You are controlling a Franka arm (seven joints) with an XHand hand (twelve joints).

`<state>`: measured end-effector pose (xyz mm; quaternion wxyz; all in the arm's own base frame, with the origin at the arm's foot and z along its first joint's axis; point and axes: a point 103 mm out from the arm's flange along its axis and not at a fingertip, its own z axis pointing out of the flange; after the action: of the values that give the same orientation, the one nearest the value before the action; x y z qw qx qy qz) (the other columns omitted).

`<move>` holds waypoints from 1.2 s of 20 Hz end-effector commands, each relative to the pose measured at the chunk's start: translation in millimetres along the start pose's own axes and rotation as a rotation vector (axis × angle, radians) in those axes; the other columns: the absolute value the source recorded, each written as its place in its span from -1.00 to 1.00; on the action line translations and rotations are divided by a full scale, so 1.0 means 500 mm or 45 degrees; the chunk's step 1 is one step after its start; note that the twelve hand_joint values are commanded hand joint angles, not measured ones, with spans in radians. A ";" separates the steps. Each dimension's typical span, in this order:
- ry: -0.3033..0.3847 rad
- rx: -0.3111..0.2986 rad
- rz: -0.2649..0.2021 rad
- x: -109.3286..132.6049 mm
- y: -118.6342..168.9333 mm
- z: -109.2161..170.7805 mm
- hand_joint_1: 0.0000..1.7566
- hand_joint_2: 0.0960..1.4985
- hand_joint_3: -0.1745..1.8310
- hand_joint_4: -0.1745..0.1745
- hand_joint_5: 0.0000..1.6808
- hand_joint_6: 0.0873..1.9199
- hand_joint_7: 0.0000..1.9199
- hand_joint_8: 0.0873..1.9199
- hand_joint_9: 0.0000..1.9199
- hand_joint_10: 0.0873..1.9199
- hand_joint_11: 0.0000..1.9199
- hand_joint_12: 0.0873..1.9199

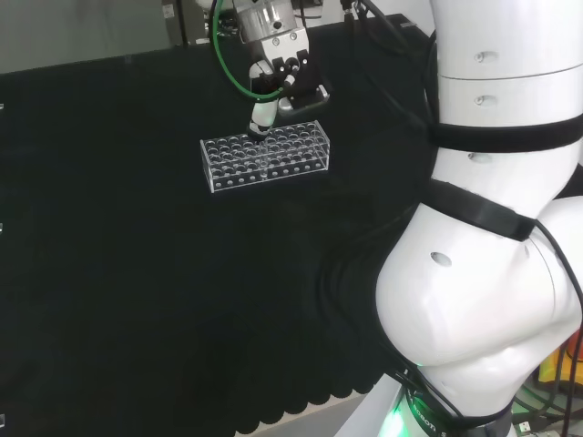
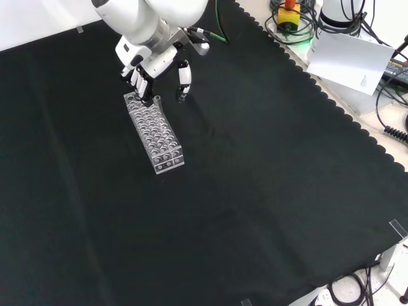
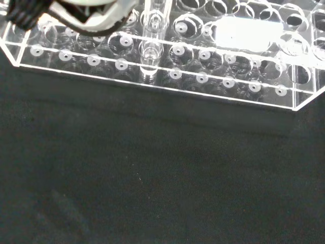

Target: Pick up the test tube.

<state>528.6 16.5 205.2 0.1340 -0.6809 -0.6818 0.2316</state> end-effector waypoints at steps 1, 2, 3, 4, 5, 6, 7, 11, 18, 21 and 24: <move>-0.010 -0.008 -0.003 0.004 0.006 0.004 0.01 -0.23 -0.32 -0.16 -0.30 -0.32 -0.26 -0.13 -0.45 -0.20 -0.92 0.66; -0.009 -0.011 -0.004 0.005 0.008 0.004 0.01 -0.23 -0.32 -0.16 -0.30 -0.31 -0.26 -0.13 -0.45 -0.20 -0.91 0.66; -0.010 -0.015 -0.005 0.006 0.009 0.004 0.02 -0.23 -0.32 -0.15 -0.29 -0.31 -0.25 -0.13 -0.45 -0.20 -0.91 0.66; -0.010 -0.022 -0.004 0.007 0.010 0.004 0.02 -0.23 -0.31 -0.15 -0.29 -0.30 -0.25 -0.13 -0.44 -0.20 -0.91 0.66; -0.010 -0.029 -0.004 0.009 0.011 0.003 0.02 -0.23 -0.31 -0.14 -0.29 -0.29 -0.24 -0.13 -0.43 -0.21 -0.90 0.66; -0.014 -0.031 -0.014 0.012 0.013 0.003 0.03 -0.23 -0.31 -0.14 -0.28 -0.28 -0.23 -0.13 -0.42 -0.21 -0.89 0.66; -0.012 -0.034 -0.016 0.013 0.015 0.003 0.03 -0.23 -0.30 -0.13 -0.28 -0.27 -0.22 -0.14 -0.41 -0.22 -0.89 0.66; -0.009 -0.047 -0.011 0.017 0.017 0.000 0.06 -0.24 -0.29 -0.12 -0.23 -0.25 -0.16 -0.16 -0.36 -0.24 -0.86 0.65; -0.042 -0.132 0.000 0.027 0.024 -0.002 0.12 -0.24 -0.26 -0.19 0.00 -0.29 0.06 -0.22 -0.17 -0.33 -0.73 0.59; -0.044 -0.187 0.004 0.030 0.025 0.001 0.20 -0.13 -0.33 0.09 0.24 -0.34 0.27 -0.33 0.03 -0.43 -0.60 0.53; -0.007 -0.241 0.021 0.031 0.032 0.005 0.27 0.10 -0.57 0.53 0.44 -0.44 0.42 -0.45 0.19 -0.51 -0.48 0.46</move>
<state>538.5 28.6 195.5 0.0877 -0.6845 -0.6950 0.2019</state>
